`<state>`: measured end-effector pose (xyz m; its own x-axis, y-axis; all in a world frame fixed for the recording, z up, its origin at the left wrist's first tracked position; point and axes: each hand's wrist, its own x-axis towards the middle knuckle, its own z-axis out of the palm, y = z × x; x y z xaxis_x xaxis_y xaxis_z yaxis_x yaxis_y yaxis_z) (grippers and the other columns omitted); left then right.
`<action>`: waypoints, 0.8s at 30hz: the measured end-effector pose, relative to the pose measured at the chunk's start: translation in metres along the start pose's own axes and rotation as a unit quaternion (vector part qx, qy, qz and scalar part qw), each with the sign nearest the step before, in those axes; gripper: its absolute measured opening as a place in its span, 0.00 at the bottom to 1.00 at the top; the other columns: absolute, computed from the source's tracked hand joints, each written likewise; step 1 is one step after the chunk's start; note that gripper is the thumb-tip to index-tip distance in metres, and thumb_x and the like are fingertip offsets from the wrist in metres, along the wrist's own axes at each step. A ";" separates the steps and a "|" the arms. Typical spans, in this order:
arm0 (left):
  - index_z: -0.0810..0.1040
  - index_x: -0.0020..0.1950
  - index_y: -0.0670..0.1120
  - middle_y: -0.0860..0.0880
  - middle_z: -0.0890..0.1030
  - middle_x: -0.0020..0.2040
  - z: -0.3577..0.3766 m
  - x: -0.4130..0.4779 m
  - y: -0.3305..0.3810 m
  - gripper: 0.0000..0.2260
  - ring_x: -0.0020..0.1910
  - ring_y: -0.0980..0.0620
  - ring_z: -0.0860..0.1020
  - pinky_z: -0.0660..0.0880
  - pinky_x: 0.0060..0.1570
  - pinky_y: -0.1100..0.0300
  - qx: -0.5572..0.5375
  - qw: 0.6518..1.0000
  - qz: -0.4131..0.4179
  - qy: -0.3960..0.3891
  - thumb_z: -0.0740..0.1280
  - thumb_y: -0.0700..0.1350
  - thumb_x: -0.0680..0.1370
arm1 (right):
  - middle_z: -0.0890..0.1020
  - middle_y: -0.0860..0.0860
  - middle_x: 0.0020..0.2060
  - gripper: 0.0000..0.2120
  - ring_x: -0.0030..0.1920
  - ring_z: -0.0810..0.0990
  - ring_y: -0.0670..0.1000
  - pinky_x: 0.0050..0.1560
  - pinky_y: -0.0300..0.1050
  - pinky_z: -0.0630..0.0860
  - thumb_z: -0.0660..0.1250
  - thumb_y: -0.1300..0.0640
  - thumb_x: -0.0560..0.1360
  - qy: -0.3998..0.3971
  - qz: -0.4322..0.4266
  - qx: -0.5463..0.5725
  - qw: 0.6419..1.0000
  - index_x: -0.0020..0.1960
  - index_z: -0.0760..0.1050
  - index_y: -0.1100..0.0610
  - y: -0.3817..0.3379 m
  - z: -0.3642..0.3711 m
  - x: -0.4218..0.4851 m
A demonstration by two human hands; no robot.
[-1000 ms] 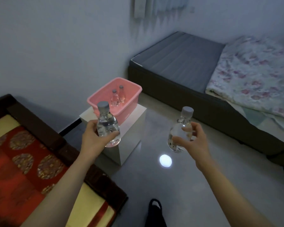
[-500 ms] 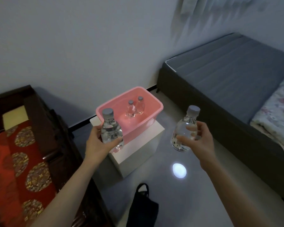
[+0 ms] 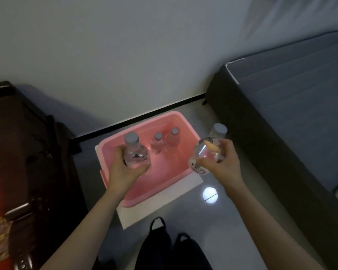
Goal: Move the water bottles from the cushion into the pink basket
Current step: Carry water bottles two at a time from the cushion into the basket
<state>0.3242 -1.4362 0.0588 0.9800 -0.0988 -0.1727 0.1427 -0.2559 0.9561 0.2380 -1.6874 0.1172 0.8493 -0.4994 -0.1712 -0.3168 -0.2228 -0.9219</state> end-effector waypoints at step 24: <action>0.76 0.56 0.41 0.44 0.77 0.54 0.101 0.141 -0.146 0.30 0.54 0.42 0.74 0.69 0.53 0.57 0.143 0.982 -0.056 0.111 0.79 0.34 0.55 | 0.69 0.50 0.52 0.34 0.48 0.73 0.53 0.45 0.40 0.67 0.81 0.64 0.55 -0.146 0.104 -0.254 0.951 0.56 0.68 0.55 0.152 0.163 0.172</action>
<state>0.4274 -1.5097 -0.1288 0.9712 0.1486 -0.1861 0.2366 -0.5165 0.8230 0.4050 -1.6706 -0.1090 0.8038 -0.3400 -0.4881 -0.5903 -0.5573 -0.5839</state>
